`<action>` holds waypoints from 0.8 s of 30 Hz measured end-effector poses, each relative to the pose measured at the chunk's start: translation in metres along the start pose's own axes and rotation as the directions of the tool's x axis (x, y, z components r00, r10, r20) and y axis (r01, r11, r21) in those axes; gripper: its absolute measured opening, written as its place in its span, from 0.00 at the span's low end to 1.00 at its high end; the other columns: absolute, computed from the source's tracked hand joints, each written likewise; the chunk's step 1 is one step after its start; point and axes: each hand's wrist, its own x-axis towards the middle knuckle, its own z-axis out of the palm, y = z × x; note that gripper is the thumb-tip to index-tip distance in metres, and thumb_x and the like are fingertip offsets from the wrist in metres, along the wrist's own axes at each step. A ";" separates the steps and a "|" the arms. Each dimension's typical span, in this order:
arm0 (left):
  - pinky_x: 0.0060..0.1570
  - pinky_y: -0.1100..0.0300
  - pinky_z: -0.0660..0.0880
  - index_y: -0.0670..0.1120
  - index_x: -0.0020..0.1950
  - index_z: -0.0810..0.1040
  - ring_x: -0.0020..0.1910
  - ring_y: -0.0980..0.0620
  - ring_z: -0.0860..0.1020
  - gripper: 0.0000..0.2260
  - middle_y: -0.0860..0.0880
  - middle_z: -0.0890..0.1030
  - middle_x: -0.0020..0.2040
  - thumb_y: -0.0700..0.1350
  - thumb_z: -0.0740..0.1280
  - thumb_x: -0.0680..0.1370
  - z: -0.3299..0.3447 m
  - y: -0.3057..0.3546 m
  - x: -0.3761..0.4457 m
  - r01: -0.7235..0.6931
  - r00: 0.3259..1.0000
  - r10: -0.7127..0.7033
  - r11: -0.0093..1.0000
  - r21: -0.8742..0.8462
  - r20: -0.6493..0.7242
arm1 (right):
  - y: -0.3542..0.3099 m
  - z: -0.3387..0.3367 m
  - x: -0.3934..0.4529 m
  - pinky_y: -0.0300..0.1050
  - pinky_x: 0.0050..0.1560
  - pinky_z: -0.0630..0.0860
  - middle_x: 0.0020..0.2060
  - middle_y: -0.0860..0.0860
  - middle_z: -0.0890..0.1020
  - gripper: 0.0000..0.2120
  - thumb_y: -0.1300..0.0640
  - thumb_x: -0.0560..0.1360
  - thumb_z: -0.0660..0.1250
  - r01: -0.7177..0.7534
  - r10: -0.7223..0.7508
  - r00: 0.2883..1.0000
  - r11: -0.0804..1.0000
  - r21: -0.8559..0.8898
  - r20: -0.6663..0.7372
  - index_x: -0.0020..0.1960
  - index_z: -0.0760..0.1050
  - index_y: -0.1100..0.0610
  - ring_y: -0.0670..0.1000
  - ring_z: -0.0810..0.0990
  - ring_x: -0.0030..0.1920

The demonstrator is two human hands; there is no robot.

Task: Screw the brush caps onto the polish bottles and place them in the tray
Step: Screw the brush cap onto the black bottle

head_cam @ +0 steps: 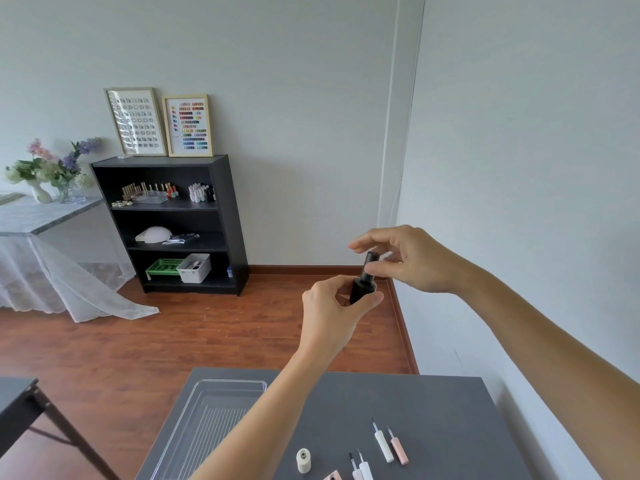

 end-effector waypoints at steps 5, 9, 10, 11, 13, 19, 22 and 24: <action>0.33 0.75 0.69 0.58 0.42 0.84 0.27 0.62 0.73 0.05 0.63 0.83 0.34 0.54 0.77 0.69 0.004 0.001 -0.002 -0.019 1.000 0.019 1.000 0.012 0.013 | 0.000 0.003 -0.001 0.28 0.32 0.69 0.26 0.43 0.79 0.07 0.50 0.71 0.74 -0.023 0.017 0.995 0.998 -0.058 -0.096 0.38 0.80 0.53 0.42 0.74 0.28; 0.33 0.75 0.70 0.59 0.41 0.84 0.28 0.62 0.73 0.04 0.63 0.83 0.34 0.54 0.77 0.69 0.008 0.002 -0.004 -0.028 0.999 0.027 1.000 0.015 0.017 | 0.003 0.012 -0.003 0.36 0.27 0.62 0.23 0.49 0.69 0.32 0.32 0.67 0.67 -0.095 0.061 0.975 0.984 -0.153 -0.212 0.33 0.70 0.63 0.47 0.62 0.24; 0.33 0.74 0.70 0.59 0.42 0.84 0.28 0.61 0.73 0.04 0.61 0.83 0.35 0.55 0.77 0.69 0.007 0.002 -0.004 -0.028 0.999 0.027 1.000 0.013 0.017 | 0.003 0.013 -0.005 0.37 0.29 0.63 0.24 0.49 0.72 0.32 0.30 0.66 0.64 -0.100 0.061 0.971 0.982 -0.161 -0.233 0.33 0.71 0.61 0.47 0.65 0.25; 0.33 0.74 0.70 0.59 0.41 0.84 0.28 0.61 0.73 0.04 0.60 0.84 0.35 0.55 0.77 0.69 0.007 0.003 -0.004 -0.026 1.000 0.026 1.000 0.008 0.017 | 0.004 0.012 -0.007 0.35 0.31 0.66 0.28 0.47 0.77 0.28 0.29 0.65 0.63 -0.093 0.057 0.969 0.985 -0.142 -0.239 0.36 0.74 0.56 0.45 0.70 0.27; 0.32 0.73 0.70 0.61 0.40 0.83 0.28 0.61 0.72 0.04 0.58 0.84 0.36 0.56 0.76 0.69 0.006 0.004 -0.003 -0.017 1.000 0.017 1.000 0.003 0.015 | 0.004 0.007 -0.012 0.30 0.40 0.72 0.42 0.41 0.83 0.19 0.36 0.70 0.68 -0.056 0.052 0.982 0.998 -0.014 -0.184 0.50 0.80 0.50 0.39 0.80 0.42; 0.30 0.74 0.70 0.59 0.42 0.84 0.27 0.61 0.72 0.05 0.56 0.85 0.35 0.56 0.77 0.69 0.004 0.003 -0.004 -0.014 1.000 0.014 1.000 -0.003 0.011 | 0.005 0.008 -0.017 0.38 0.53 0.80 0.43 0.45 0.86 0.12 0.64 0.71 0.74 -0.031 0.067 0.984 0.979 0.204 -0.168 0.52 0.82 0.51 0.43 0.85 0.46; 0.27 0.73 0.68 0.58 0.42 0.85 0.24 0.60 0.70 0.05 0.57 0.82 0.31 0.56 0.77 0.69 0.004 0.002 -0.004 -0.005 1.000 0.005 1.000 -0.026 -0.007 | 0.006 0.011 -0.017 0.52 0.49 0.82 0.36 0.50 0.86 0.07 0.56 0.69 0.77 -0.071 0.109 0.961 0.986 0.153 -0.256 0.44 0.81 0.54 0.52 0.85 0.40; 0.26 0.73 0.68 0.59 0.42 0.84 0.24 0.61 0.70 0.05 0.58 0.82 0.31 0.55 0.77 0.69 0.002 0.001 -0.003 -0.013 1.000 0.013 0.999 -0.034 -0.003 | 0.010 0.016 -0.018 0.54 0.51 0.81 0.40 0.51 0.86 0.08 0.55 0.71 0.76 -0.055 0.103 0.958 0.982 0.181 -0.266 0.46 0.80 0.55 0.52 0.84 0.42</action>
